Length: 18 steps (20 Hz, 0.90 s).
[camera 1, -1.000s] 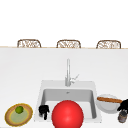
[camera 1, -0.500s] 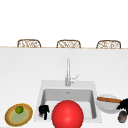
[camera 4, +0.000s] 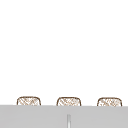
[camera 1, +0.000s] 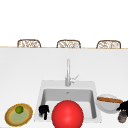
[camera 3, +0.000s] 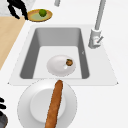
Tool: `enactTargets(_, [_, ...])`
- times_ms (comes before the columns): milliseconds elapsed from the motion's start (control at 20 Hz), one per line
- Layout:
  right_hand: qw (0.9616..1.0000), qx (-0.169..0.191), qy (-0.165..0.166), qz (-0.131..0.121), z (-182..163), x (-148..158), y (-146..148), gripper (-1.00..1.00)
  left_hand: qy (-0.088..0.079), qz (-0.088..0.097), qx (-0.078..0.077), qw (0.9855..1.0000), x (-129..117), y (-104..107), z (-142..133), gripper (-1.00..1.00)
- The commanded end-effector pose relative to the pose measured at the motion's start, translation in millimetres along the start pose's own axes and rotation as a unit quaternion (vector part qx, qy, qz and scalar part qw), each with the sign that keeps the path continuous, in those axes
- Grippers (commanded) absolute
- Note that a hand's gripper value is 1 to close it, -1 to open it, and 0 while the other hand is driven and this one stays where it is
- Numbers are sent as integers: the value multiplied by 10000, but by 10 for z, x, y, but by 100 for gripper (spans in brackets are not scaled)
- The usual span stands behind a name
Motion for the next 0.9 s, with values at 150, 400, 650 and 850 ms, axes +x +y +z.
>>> enactTargets(150, [10000,1,25,13,-46,69,-28,-100,0,0,0,10000,0,0,0,0])
enactTargets(400, [9998,-183,65,70,-55,108,62,-100,0,0,0,10000,0,0,0,0])
enactTargets(650, [9994,-304,102,124,-197,96,108,-100,0,0,0,10000,0,0,0,0])
enactTargets(850, [9992,-376,79,147,-326,86,171,-100,0,0,0,10000,0,0,0,0])
